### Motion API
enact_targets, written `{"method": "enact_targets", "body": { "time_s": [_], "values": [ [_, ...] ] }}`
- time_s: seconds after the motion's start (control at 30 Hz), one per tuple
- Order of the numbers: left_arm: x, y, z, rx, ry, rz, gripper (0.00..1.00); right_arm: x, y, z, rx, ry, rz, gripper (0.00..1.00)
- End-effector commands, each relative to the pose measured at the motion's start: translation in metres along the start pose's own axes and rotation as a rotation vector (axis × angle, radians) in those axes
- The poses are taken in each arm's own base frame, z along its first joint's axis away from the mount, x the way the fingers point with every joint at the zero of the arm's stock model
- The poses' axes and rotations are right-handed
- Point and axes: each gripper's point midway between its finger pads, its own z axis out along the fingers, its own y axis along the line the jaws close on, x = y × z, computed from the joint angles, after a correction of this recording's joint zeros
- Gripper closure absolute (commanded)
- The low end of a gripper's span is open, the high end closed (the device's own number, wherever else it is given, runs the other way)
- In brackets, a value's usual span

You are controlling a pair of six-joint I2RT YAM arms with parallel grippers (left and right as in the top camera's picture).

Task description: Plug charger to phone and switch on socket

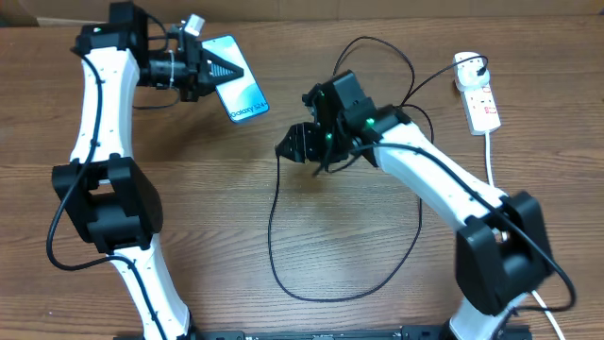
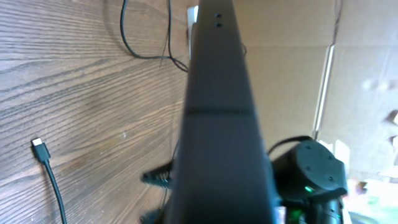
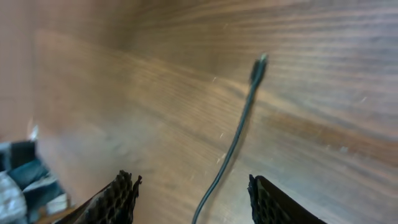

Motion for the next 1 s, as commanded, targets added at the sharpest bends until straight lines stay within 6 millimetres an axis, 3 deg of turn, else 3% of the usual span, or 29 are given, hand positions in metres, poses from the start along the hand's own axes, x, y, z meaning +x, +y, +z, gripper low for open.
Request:
{"method": "enact_targets", "body": {
  "time_s": [0.0, 0.2, 0.37, 0.57, 0.97],
  "values": [
    [-0.002, -0.019, -0.013, 0.103, -0.018, -0.024, 0.95, -0.024, -0.013, 0.018, 0.111, -0.043, -0.001, 0.43],
    [-0.004, -0.018, -0.018, 0.108, -0.028, -0.032, 0.96, -0.028, -0.018, 0.053, 0.178, -0.031, -0.04, 0.44],
    [-0.004, -0.018, -0.018, 0.109, -0.028, -0.033, 0.96, -0.025, -0.031, 0.073, 0.269, -0.046, -0.075, 0.44],
    [-0.004, -0.017, -0.018, 0.102, -0.029, -0.032, 0.96, -0.021, -0.033, 0.096, 0.272, -0.043, -0.108, 0.49],
    [-0.004, -0.017, -0.018, 0.1, -0.029, -0.031, 0.96, -0.017, -0.041, 0.115, 0.272, -0.035, -0.084, 0.53]
  ]
}}
